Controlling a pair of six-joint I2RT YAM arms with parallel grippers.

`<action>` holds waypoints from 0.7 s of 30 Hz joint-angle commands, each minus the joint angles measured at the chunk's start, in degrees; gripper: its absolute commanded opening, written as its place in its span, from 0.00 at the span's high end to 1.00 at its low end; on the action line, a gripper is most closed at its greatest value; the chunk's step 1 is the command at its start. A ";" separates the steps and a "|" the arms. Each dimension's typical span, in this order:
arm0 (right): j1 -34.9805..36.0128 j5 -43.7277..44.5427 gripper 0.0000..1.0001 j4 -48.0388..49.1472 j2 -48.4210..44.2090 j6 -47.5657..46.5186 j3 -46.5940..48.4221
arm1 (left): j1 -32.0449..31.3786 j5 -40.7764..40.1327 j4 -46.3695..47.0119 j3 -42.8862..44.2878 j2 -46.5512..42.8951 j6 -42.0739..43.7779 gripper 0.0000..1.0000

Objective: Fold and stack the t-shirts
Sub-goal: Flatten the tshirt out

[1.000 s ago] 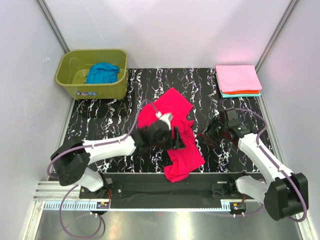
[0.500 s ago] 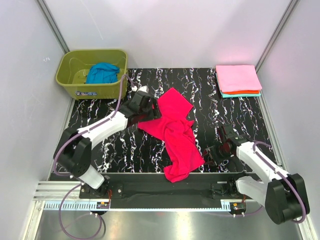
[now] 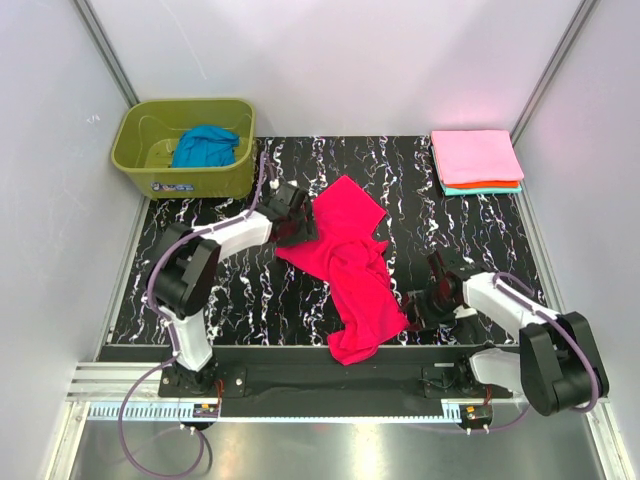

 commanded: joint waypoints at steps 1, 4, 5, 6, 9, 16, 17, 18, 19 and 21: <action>0.45 0.44 0.44 2.70 1.95 3.04 -1.34 | -0.10 0.37 1.02 2.33 1.82 0.69 0.35; 0.45 2.10 0.47 4.28 4.24 3.57 -2.05 | -0.11 0.46 1.54 2.24 2.35 0.86 0.49; 0.45 2.89 0.50 4.72 4.77 3.66 -2.22 | -0.11 0.46 1.63 2.50 2.35 0.86 0.58; 0.45 4.90 0.59 5.25 5.21 3.57 -2.14 | -0.11 0.46 1.46 2.68 2.35 1.04 0.66; 0.28 10.53 1.00 6.57 6.62 1.30 -0.12 | 0.07 0.89 1.28 4.34 2.17 1.56 1.00; -6.48 22.05 1.00 0.45 8.81 -23.03 20.86 | 5.95 1.42 -4.61 15.67 -2.38 1.74 1.00; -8.58 24.50 1.00 -1.41 9.16 -28.37 27.59 | 6.48 0.90 -5.74 17.86 -3.27 1.74 1.00; -9.91 25.57 1.00 -4.91 9.60 -30.86 30.70 | 6.92 0.37 -6.27 18.93 -4.15 1.83 1.00; -10.79 26.27 1.00 -6.34 10.39 -33.41 33.69 | 7.54 -0.42 -7.15 20.07 -5.64 2.27 1.00; -13.43 28.21 1.00 -10.63 10.92 -40.53 41.26 | 8.15 -1.04 -9.70 22.53 -7.05 2.71 1.00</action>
